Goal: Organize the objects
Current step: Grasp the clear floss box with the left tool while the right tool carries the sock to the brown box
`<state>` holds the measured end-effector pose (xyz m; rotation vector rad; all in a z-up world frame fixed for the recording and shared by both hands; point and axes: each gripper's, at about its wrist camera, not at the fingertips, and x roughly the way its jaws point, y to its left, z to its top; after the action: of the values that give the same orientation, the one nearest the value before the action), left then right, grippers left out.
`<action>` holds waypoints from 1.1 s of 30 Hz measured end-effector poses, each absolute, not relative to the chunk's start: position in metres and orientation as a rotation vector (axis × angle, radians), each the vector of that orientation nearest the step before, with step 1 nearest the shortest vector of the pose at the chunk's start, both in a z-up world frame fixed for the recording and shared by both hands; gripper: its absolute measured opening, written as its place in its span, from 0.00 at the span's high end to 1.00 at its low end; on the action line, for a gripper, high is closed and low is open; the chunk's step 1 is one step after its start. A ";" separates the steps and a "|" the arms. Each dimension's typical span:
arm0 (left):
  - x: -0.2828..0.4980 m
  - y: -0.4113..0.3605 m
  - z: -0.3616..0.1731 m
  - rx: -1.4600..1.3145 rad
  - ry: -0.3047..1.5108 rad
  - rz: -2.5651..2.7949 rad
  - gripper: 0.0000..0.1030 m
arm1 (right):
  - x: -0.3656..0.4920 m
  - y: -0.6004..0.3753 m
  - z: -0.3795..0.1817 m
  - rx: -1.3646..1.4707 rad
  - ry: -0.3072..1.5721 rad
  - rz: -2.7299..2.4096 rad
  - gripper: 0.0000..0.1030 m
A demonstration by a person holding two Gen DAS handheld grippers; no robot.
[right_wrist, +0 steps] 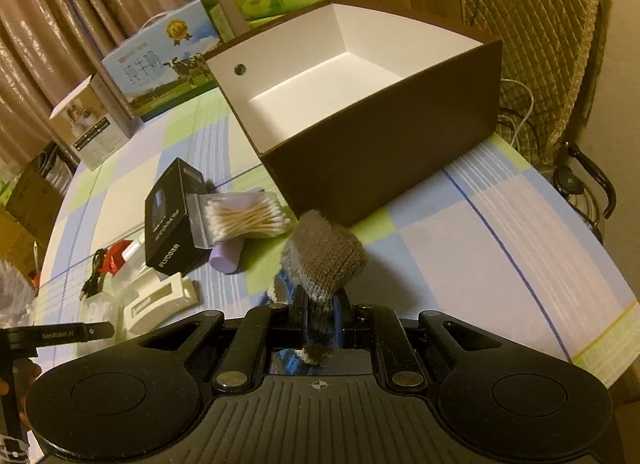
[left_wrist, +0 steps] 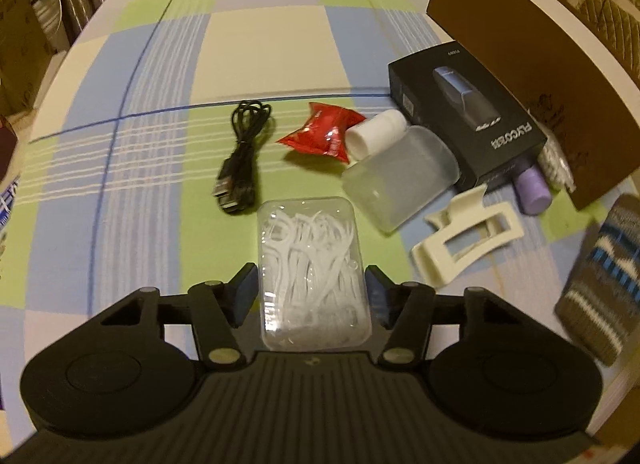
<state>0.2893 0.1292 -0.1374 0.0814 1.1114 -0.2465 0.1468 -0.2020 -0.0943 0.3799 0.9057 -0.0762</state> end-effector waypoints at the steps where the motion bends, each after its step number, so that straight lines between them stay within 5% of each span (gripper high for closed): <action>1: 0.289 0.131 -0.136 0.083 1.112 -0.248 0.50 | 0.146 -0.202 -0.093 0.379 0.905 -0.075 0.92; 19: 0.275 0.121 -0.139 0.093 1.113 -0.134 0.49 | 0.139 -0.224 -0.051 0.315 0.858 0.095 0.92; 33: 0.235 0.047 -0.031 0.002 0.911 -0.226 0.49 | 0.156 -0.275 0.018 0.222 0.695 0.308 0.92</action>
<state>0.2351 0.0472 -0.0307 0.0017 0.9110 -0.2265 0.1556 -0.2750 0.0176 0.2217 0.6954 0.3076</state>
